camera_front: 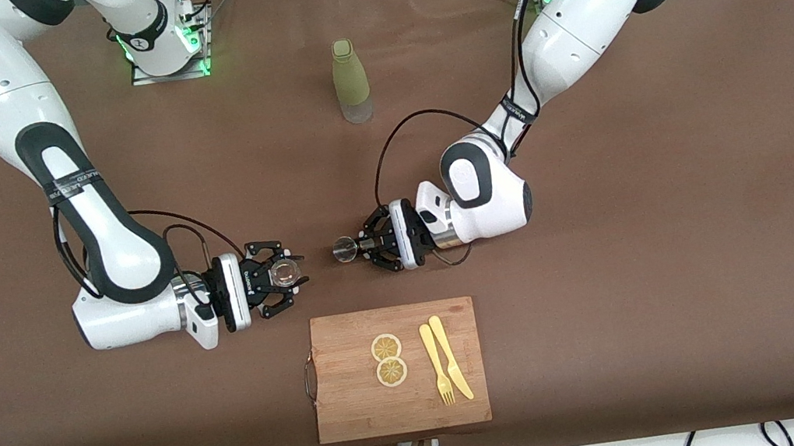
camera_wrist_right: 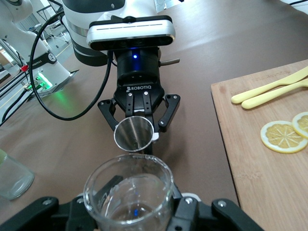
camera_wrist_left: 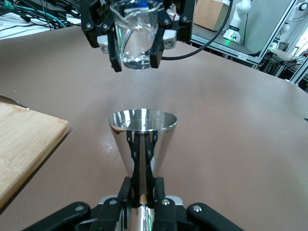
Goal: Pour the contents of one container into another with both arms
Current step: 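Bring the glass with the right gripper above the jigger, then tilt the glass with the right gripper, pouring liquid into the jigger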
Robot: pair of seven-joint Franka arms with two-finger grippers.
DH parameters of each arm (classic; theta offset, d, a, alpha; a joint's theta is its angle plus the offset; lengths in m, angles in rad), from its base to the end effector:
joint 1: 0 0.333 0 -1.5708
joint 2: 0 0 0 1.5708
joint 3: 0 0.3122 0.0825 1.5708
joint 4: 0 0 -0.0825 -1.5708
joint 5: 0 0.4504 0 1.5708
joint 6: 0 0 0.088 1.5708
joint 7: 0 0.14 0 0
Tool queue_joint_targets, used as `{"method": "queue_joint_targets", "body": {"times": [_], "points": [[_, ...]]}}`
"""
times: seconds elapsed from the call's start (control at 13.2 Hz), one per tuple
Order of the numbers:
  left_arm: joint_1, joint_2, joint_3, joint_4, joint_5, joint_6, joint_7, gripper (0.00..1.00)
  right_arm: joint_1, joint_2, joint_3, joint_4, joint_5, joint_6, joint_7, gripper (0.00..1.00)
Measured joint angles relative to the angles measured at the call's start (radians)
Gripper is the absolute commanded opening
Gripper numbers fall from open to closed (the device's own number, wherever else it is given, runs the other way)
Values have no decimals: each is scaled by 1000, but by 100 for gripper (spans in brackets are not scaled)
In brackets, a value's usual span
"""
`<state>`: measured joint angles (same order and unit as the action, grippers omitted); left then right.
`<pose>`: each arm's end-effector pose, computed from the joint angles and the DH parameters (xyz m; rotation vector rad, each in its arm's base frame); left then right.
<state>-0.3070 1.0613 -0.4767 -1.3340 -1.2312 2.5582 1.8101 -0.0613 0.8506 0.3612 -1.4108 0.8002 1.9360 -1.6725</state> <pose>0.6257 -0.5203 0.0822 1.7284 -1.2322 0.7610 0.7191 0.2548 0.1668 -1.6134 -1.4466 -0.4820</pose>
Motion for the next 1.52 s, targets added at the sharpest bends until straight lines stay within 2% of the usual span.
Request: {"method": "queue_joint_targets", "body": {"times": [0.3, 1.52], "points": [[-5, 14, 2, 8, 0, 12, 0, 0, 2, 0, 56, 1, -108, 24, 83, 42], [-25, 22, 20, 32, 0, 30, 0, 0, 35, 0, 87, 1, -248, 91, 184, 42]]}}
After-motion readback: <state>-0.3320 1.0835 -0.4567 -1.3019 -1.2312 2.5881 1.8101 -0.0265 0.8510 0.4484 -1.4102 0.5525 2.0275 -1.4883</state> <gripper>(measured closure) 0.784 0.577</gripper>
